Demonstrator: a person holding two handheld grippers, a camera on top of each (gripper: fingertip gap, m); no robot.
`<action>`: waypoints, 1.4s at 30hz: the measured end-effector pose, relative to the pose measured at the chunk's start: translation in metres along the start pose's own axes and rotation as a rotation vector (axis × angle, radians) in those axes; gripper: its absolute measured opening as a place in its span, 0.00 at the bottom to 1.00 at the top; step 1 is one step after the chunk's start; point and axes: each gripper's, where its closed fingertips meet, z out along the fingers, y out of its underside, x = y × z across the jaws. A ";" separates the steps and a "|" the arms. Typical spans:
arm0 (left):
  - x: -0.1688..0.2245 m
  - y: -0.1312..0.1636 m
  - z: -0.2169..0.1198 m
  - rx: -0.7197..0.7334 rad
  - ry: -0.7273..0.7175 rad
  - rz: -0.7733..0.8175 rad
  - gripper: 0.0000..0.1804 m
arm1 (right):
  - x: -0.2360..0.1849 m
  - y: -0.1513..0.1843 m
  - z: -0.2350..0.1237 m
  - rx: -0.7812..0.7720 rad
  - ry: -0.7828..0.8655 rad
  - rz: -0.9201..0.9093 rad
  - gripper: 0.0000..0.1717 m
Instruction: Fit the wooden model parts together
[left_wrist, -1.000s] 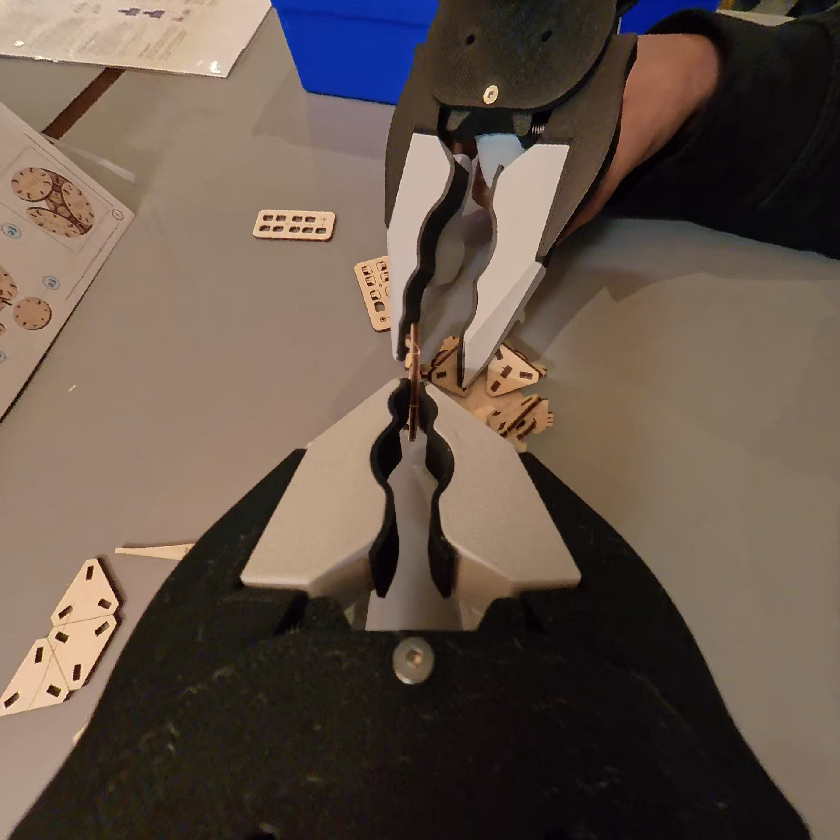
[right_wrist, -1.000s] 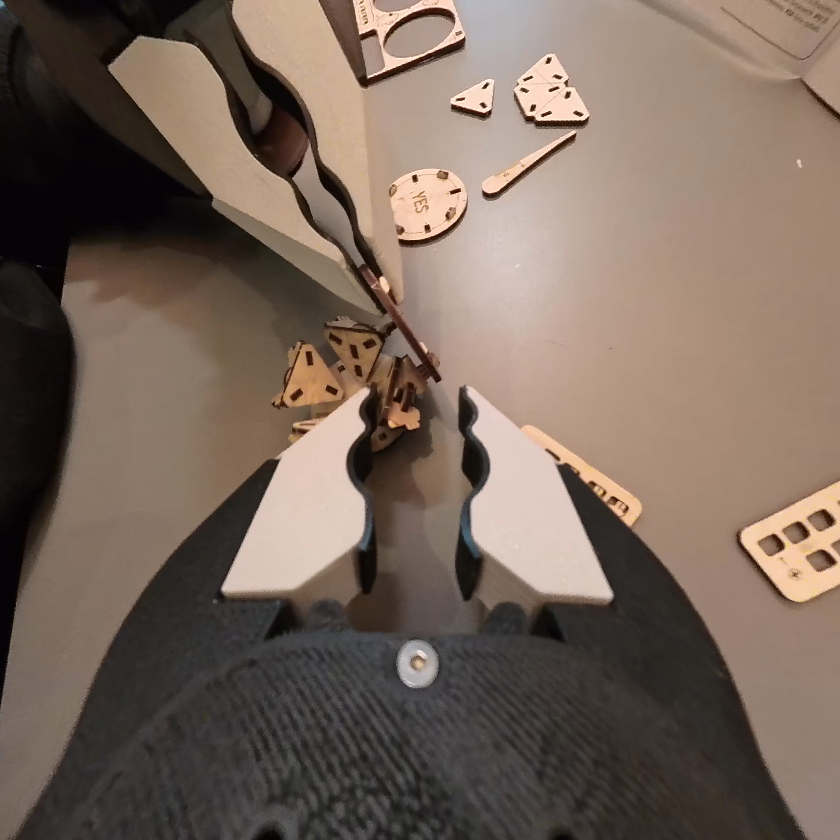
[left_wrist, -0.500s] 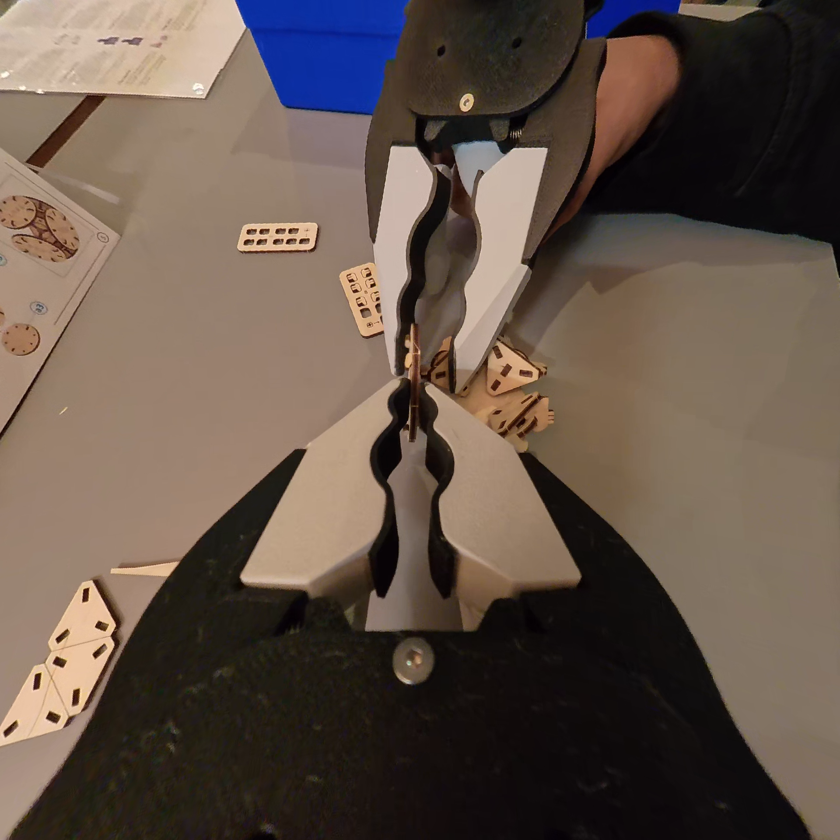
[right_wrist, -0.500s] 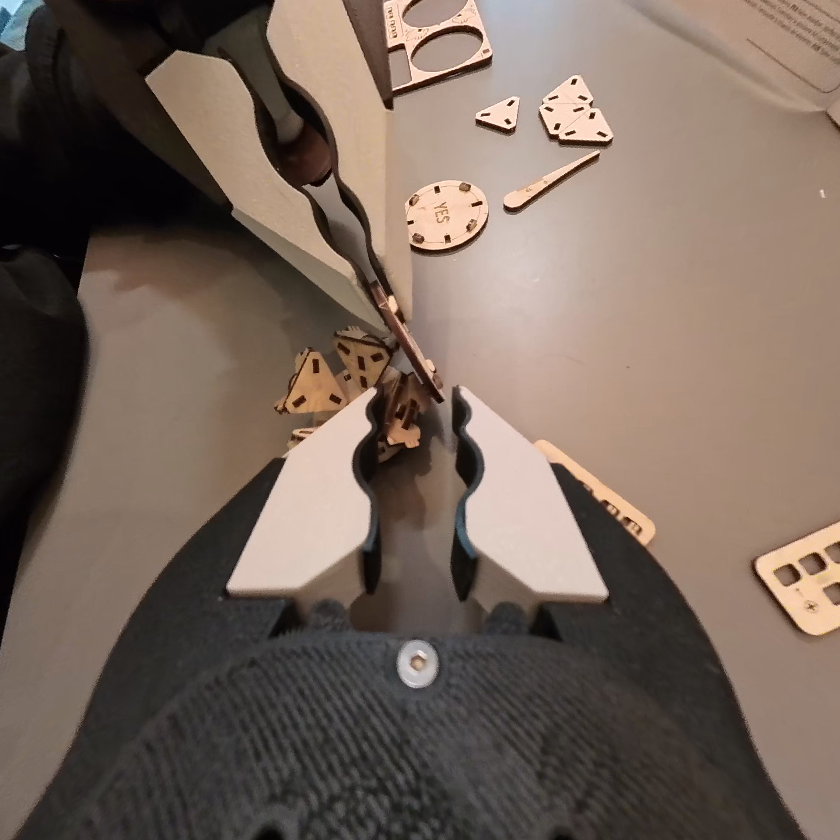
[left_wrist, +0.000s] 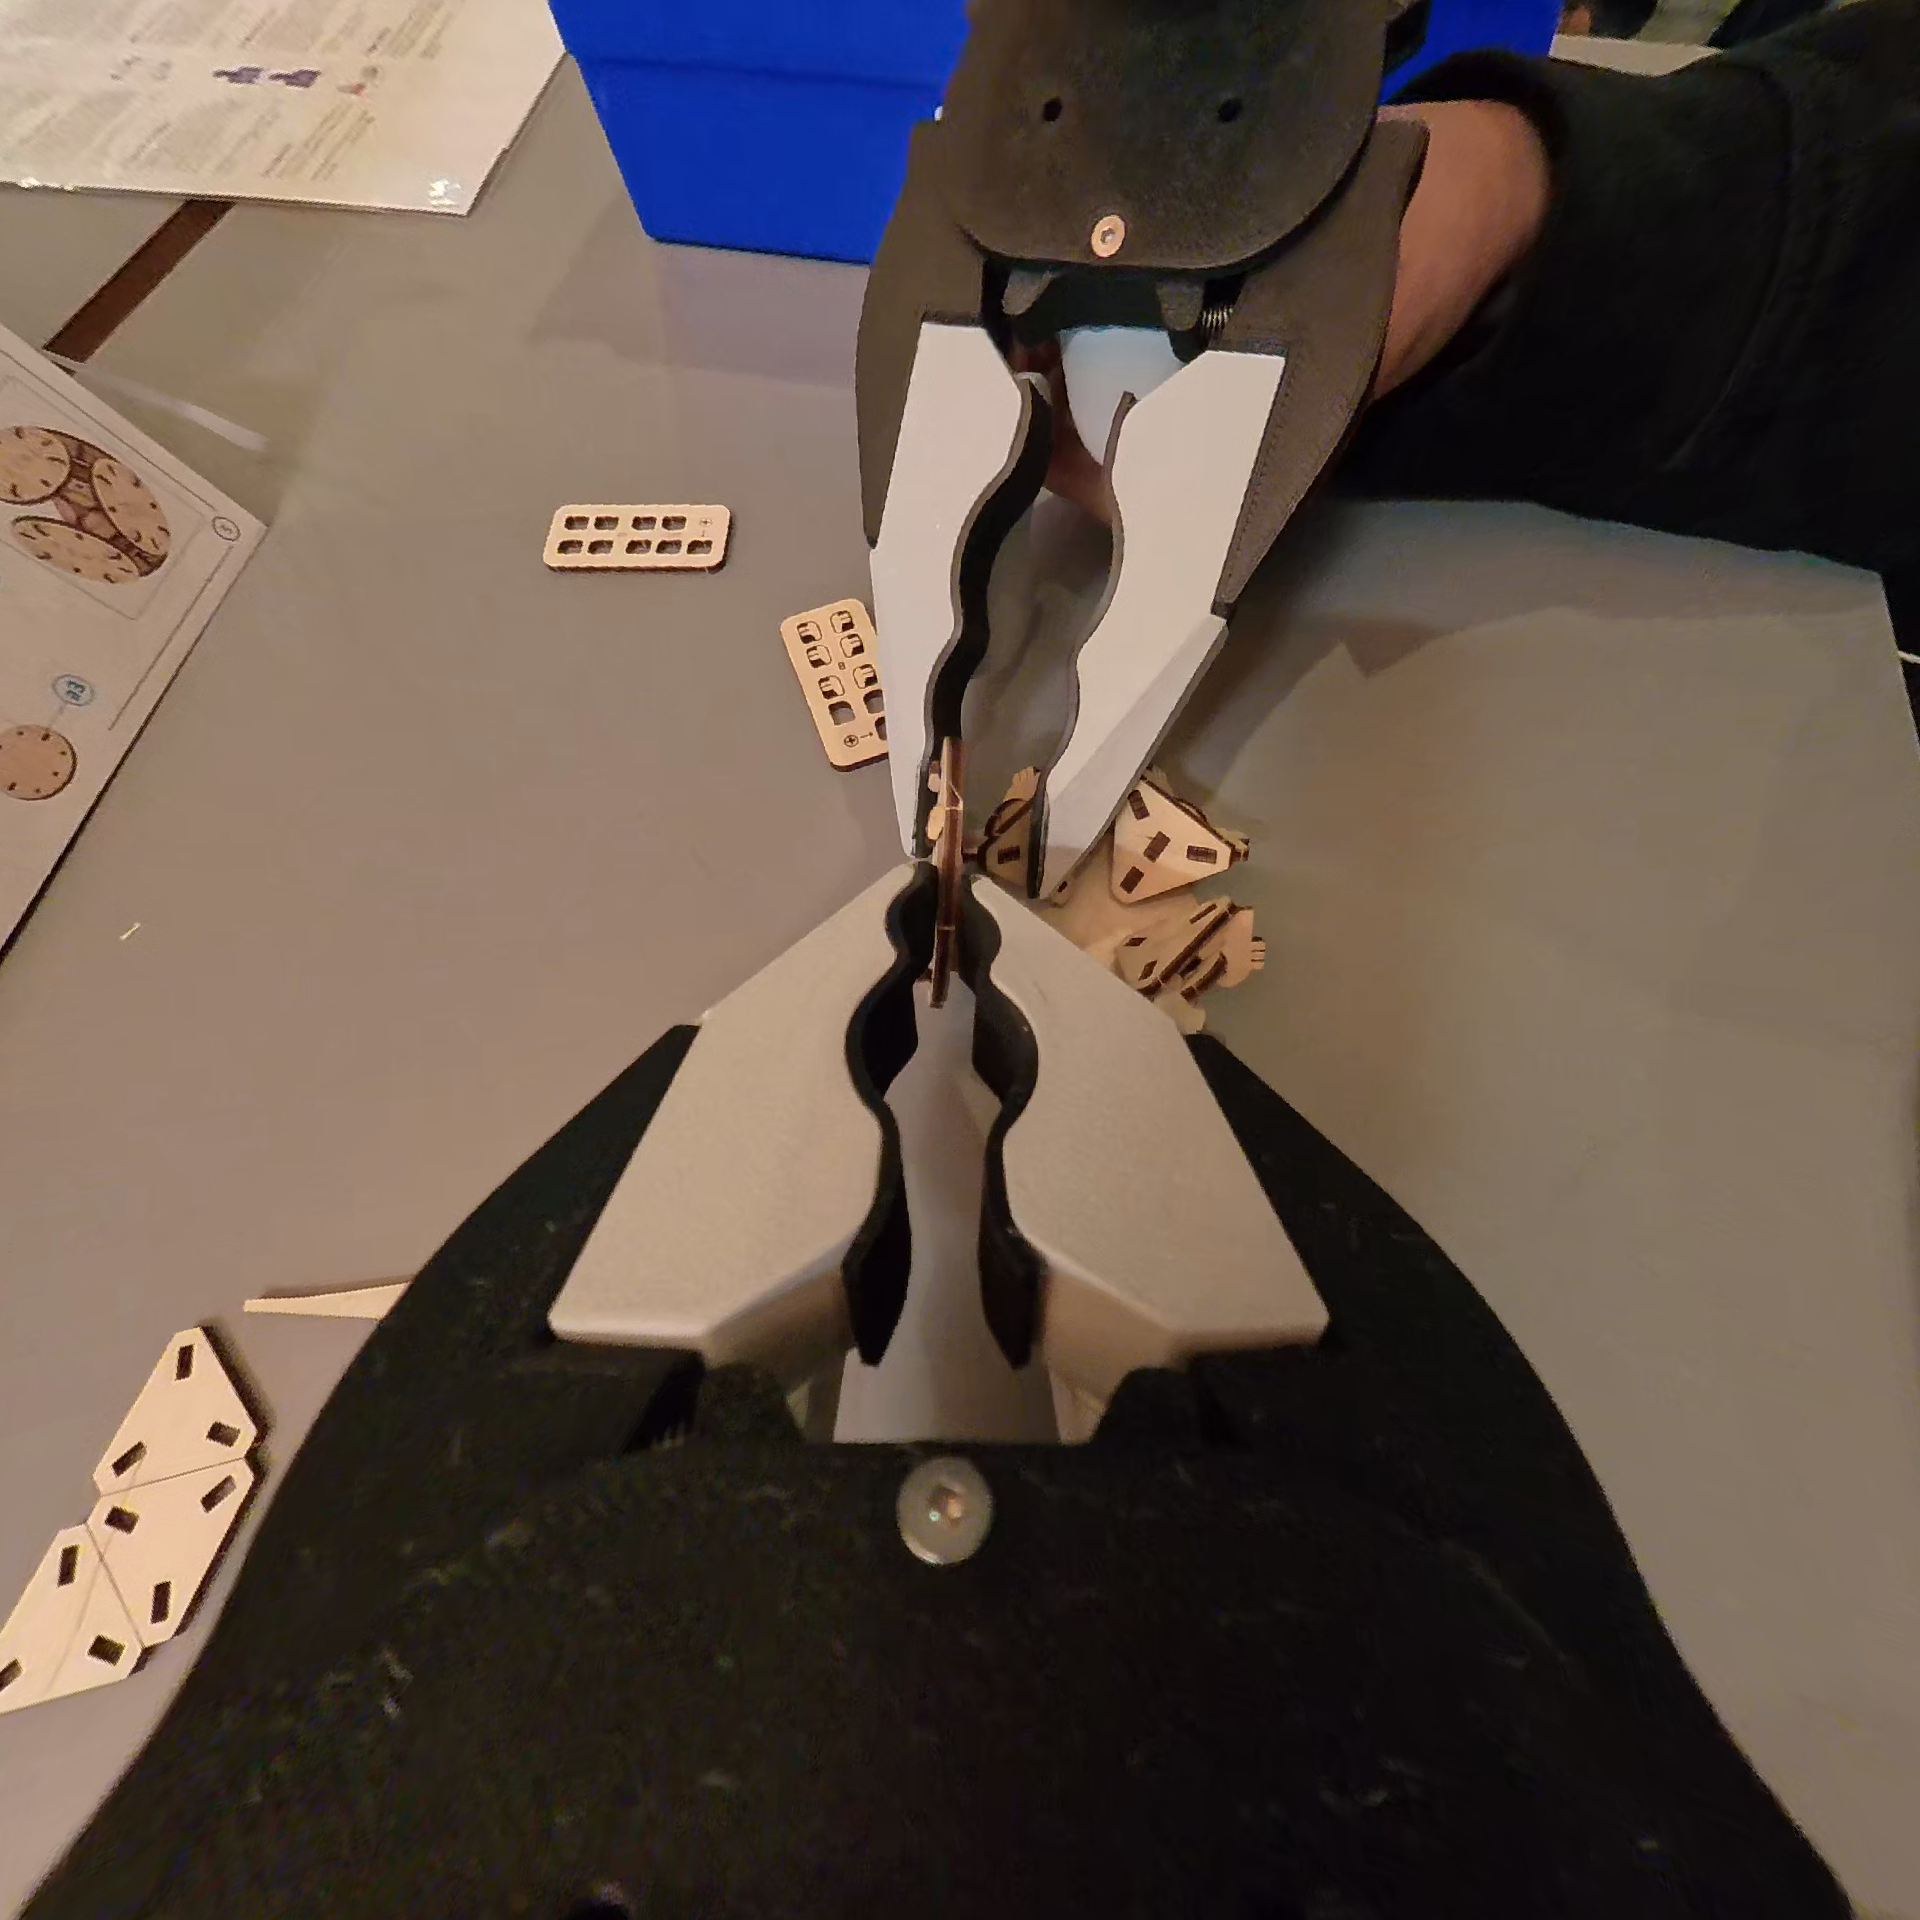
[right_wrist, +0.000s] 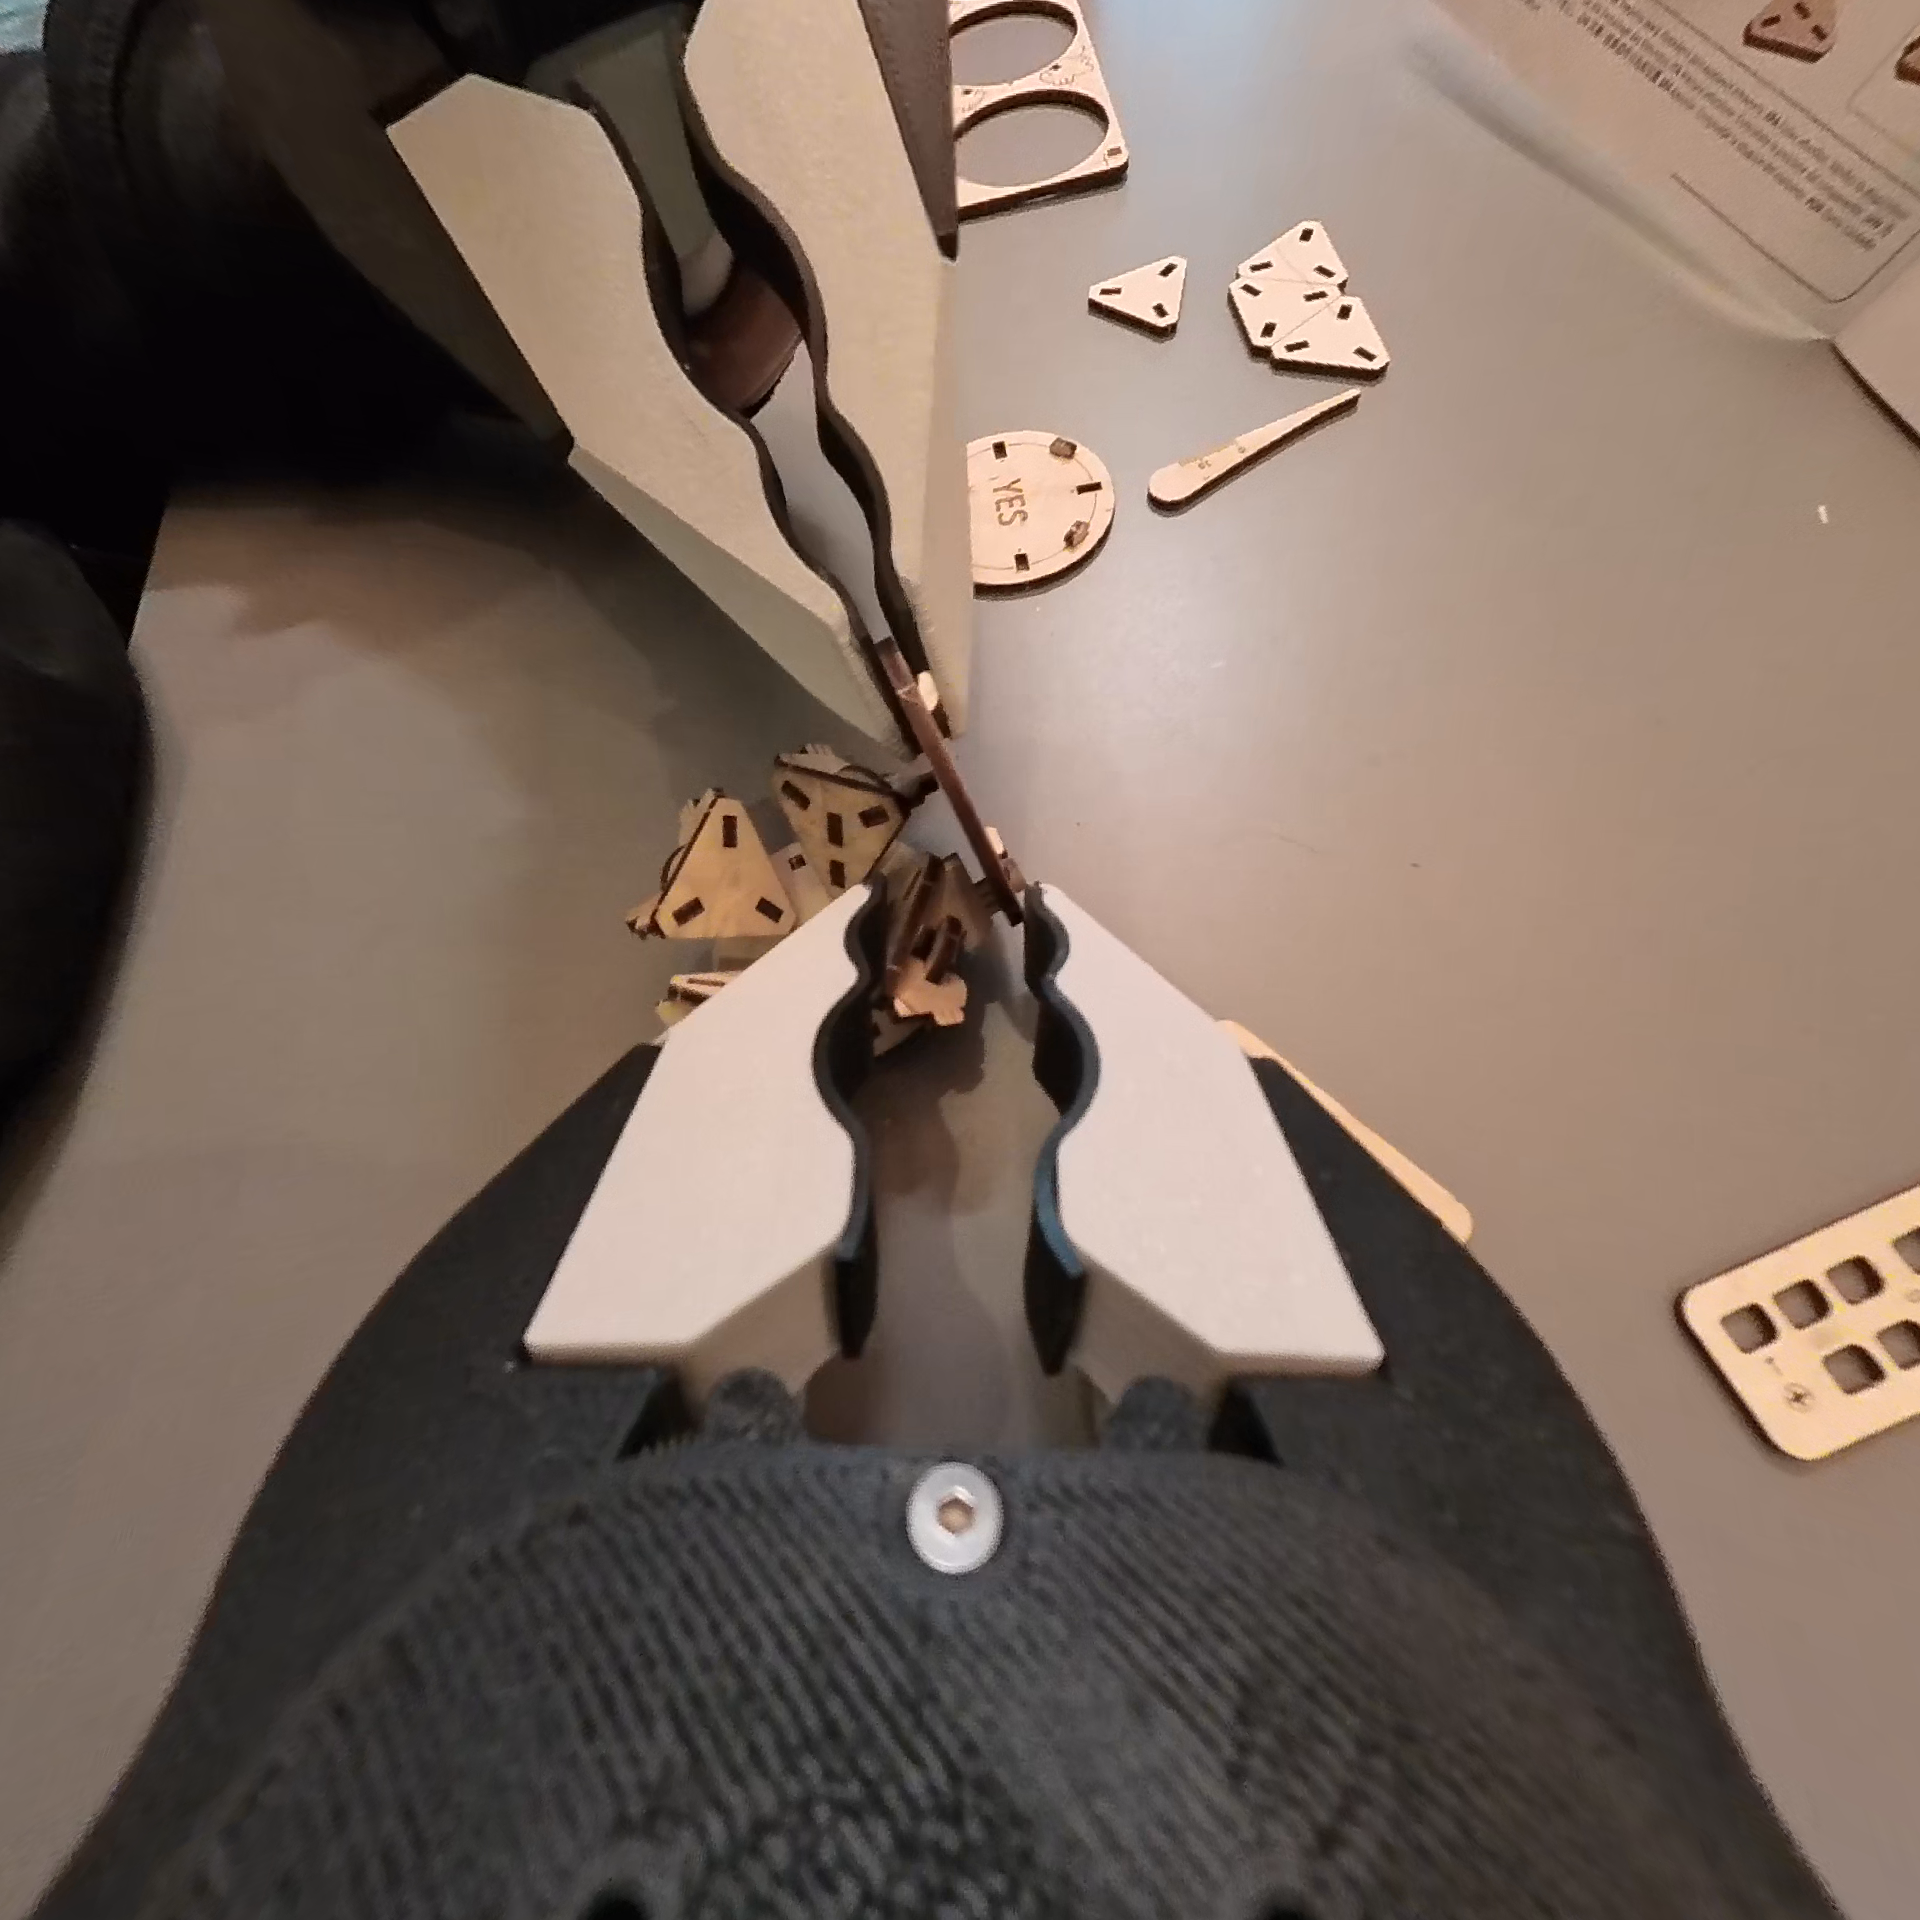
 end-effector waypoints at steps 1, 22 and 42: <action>0.000 0.000 0.000 0.000 0.001 -0.003 0.00 | 0.000 0.000 0.000 0.000 0.001 0.001 0.14; 0.004 0.000 0.002 -0.015 0.004 0.012 0.00 | -0.002 -0.003 -0.002 0.018 0.014 -0.069 0.13; 0.005 0.000 0.005 -0.022 0.005 0.023 0.00 | -0.002 0.000 0.001 -0.004 0.008 -0.029 0.15</action>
